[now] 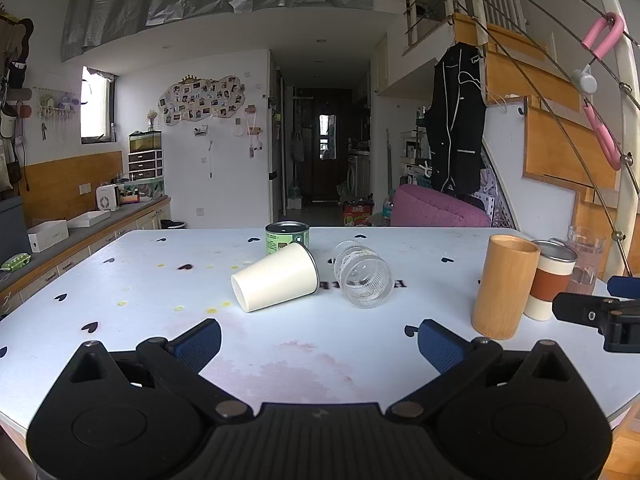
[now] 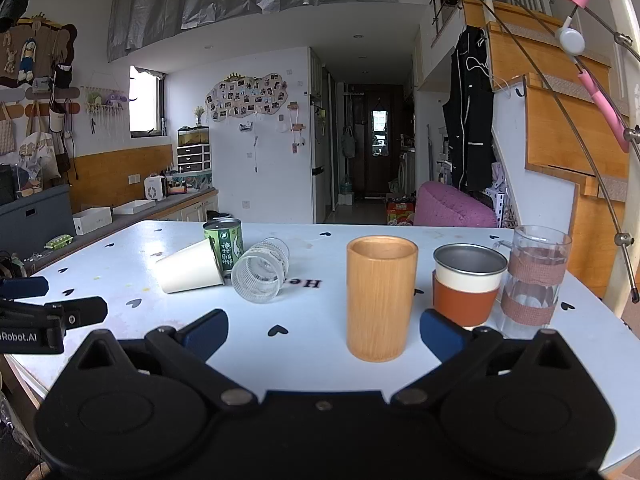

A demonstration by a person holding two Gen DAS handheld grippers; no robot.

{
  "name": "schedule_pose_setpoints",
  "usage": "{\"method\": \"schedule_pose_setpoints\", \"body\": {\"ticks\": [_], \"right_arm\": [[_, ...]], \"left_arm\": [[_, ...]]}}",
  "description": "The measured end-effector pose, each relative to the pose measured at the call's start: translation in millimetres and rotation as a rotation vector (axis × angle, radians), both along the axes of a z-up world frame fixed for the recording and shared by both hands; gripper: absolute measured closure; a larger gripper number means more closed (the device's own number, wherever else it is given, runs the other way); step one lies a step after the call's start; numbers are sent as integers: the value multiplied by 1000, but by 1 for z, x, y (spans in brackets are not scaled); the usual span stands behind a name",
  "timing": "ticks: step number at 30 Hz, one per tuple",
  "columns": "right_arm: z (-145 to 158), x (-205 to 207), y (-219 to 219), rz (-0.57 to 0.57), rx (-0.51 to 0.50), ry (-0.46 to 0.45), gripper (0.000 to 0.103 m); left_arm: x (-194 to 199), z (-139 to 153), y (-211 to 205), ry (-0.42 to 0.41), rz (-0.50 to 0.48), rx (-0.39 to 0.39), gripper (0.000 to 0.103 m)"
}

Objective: Flip cup upright

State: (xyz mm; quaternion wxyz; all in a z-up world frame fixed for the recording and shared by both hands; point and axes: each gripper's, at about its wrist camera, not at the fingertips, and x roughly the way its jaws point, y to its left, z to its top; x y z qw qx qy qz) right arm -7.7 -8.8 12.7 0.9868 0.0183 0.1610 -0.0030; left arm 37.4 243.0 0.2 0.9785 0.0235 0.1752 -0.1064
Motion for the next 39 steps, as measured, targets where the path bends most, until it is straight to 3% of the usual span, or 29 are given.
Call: {"method": "schedule_pose_setpoints", "body": {"ticks": [39], "right_arm": [[0,9,4,8,-6,-11,0]], "left_arm": [[-1,1,-2,0,4,-4,0]]}}
